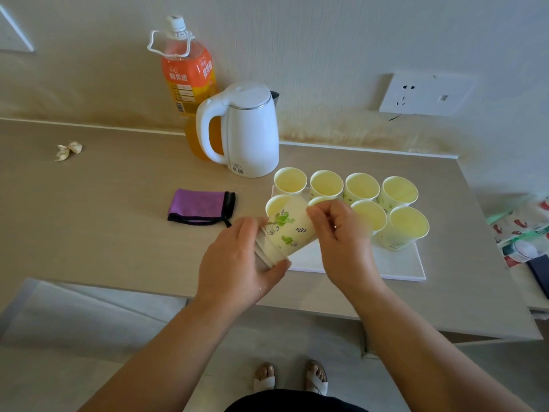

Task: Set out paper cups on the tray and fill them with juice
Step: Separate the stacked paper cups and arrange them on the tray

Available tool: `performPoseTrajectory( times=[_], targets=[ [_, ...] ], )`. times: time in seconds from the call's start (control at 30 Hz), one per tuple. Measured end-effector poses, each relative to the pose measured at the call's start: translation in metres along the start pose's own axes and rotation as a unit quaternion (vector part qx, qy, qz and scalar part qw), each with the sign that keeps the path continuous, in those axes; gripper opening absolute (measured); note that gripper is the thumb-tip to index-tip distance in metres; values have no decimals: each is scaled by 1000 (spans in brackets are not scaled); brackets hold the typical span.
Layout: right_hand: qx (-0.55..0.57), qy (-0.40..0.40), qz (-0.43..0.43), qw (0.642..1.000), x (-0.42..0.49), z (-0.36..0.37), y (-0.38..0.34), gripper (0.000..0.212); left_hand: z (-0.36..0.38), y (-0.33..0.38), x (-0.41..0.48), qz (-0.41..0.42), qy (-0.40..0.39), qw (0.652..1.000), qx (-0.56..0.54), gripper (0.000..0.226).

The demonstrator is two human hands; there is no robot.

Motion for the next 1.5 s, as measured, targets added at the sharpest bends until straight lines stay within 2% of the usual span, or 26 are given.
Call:
performPoseTrajectory(
  times=[0.07,0.13,0.2,0.23,0.27,0.3,0.37,0.43,0.5,0.57,0.67,0.73,0.83,1.1,1.27,1.5],
  targets=[
    [-14,-34,-10,999,1,2,-5,23,-1,-5,-3,-35,-2,998,-43,61],
    [30,-22,31,999,-1,-2,-1,9,1,-8,-4,-81,-5,993,-92,60],
    [131,-21,132,982,-3,1,19,57,5,-8,-3,-102,2,987,-126,59],
    [206,-44,189,959,-3,8,30,81,7,-8,-3,-111,7,983,-144,59],
    [280,-78,229,929,-5,18,38,97,11,-8,-3,-120,9,979,-162,59],
    [340,-115,256,897,-8,29,44,102,13,-8,-4,-128,13,976,-176,59],
    [411,-140,291,853,-10,39,56,82,18,-7,-4,-131,14,974,-187,58],
    [433,-154,305,834,-10,42,61,61,23,-5,-3,-117,5,976,-185,58],
    [425,-177,317,829,-9,43,65,51,27,-5,-3,-107,-8,977,-187,59],
    [430,-162,302,835,-3,36,68,46,29,-9,-4,-114,-15,972,-203,60],
    [427,-56,216,876,16,-1,73,71,28,-23,-7,-155,-1,959,-236,63],
    [359,12,146,922,22,-29,76,80,24,-36,-10,-184,17,950,-253,65],
    [262,17,107,959,18,-35,83,86,21,-50,-12,-202,29,945,-257,66],
    [149,-70,140,976,3,34,124,72,20,-61,-18,-198,20,948,-250,77],
    [80,-68,128,986,9,50,143,75,21,-69,-27,-199,6,951,-236,77],
    [61,-48,153,985,9,49,152,74,24,-70,-32,-199,-2,952,-234,78]
  ],
)
Point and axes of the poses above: each hand's wrist, its own x-axis towards the middle knuckle, its own z-axis out of the palm, y = z × x, the point moved 7 cm from there along x, towards the middle knuckle, and after that the axes turned 10 degrees about z, right-handed, at the moved point
